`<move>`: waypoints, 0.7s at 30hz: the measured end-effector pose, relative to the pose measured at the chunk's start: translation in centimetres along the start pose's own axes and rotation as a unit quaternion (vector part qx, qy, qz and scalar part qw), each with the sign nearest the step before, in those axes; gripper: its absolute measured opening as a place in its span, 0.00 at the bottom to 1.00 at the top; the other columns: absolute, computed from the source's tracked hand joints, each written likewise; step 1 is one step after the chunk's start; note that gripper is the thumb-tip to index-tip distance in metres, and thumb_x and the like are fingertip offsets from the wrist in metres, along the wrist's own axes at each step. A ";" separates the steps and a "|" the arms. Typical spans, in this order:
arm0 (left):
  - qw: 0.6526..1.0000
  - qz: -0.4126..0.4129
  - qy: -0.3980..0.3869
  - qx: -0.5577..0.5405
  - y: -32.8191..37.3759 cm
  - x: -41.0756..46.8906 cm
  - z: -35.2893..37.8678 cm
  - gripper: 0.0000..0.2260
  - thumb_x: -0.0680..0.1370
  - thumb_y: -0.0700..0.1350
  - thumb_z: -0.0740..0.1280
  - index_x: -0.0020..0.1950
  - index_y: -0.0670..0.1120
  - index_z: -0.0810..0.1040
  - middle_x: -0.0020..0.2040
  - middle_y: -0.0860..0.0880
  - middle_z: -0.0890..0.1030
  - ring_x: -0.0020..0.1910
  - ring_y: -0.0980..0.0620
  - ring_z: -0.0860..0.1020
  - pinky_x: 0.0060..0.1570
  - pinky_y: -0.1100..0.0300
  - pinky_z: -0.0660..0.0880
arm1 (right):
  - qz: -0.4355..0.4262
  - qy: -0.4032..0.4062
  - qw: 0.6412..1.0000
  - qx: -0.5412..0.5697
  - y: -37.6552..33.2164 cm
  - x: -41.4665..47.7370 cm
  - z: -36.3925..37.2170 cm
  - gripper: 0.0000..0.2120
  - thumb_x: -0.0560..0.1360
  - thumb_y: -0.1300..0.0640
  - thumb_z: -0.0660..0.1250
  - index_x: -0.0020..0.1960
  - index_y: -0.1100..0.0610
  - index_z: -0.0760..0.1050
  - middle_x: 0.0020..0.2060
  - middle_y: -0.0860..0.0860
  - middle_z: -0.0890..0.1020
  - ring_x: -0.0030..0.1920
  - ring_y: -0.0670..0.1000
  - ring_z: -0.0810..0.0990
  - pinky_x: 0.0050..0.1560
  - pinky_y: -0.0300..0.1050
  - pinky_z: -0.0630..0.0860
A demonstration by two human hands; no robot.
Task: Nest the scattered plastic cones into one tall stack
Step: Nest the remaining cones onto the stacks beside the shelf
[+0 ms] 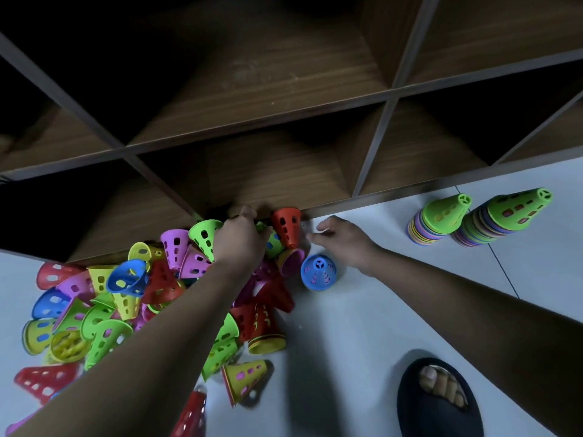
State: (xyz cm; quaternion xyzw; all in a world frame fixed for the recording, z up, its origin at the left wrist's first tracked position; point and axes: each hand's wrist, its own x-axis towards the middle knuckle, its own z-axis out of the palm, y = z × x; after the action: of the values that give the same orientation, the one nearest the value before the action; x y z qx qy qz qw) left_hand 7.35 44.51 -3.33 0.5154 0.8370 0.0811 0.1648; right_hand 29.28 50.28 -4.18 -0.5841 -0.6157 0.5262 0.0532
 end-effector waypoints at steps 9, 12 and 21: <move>0.999 0.030 -0.024 -0.022 0.6 0.0 0.9 0.21 0.80 0.55 0.73 0.70 0.53 0.72 0.56 0.46 0.86 0.61 0.39 0.81 0.59 0.41 0.79 | 0.072 -0.090 0.991 0.075 -0.9 4.5 3.1 0.39 0.60 0.30 0.76 0.64 0.50 0.80 0.56 0.50 0.86 0.56 0.52 0.85 0.56 0.49 0.83; 0.998 0.042 -0.036 -0.022 1.2 0.1 1.4 0.22 0.79 0.53 0.73 0.70 0.53 0.71 0.57 0.46 0.86 0.61 0.39 0.81 0.61 0.41 0.77 | 0.066 -0.080 0.991 0.090 -1.1 4.0 3.4 0.21 0.74 0.46 0.76 0.63 0.52 0.79 0.56 0.52 0.85 0.54 0.53 0.85 0.50 0.47 0.81; 0.982 0.056 -0.001 -0.181 1.5 -0.8 1.1 0.21 0.77 0.47 0.79 0.67 0.47 0.78 0.61 0.48 0.85 0.59 0.50 0.83 0.53 0.63 0.76 | 0.009 -0.056 0.992 0.117 -1.1 1.9 1.9 0.13 0.80 0.51 0.73 0.62 0.54 0.78 0.53 0.52 0.85 0.50 0.52 0.87 0.52 0.49 0.82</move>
State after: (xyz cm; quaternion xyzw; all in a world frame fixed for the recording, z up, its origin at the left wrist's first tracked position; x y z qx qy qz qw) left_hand 9.31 44.43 -3.75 0.5230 0.7784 0.2397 0.2514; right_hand 26.70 50.85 -5.28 -0.5494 -0.5467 0.6266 0.0816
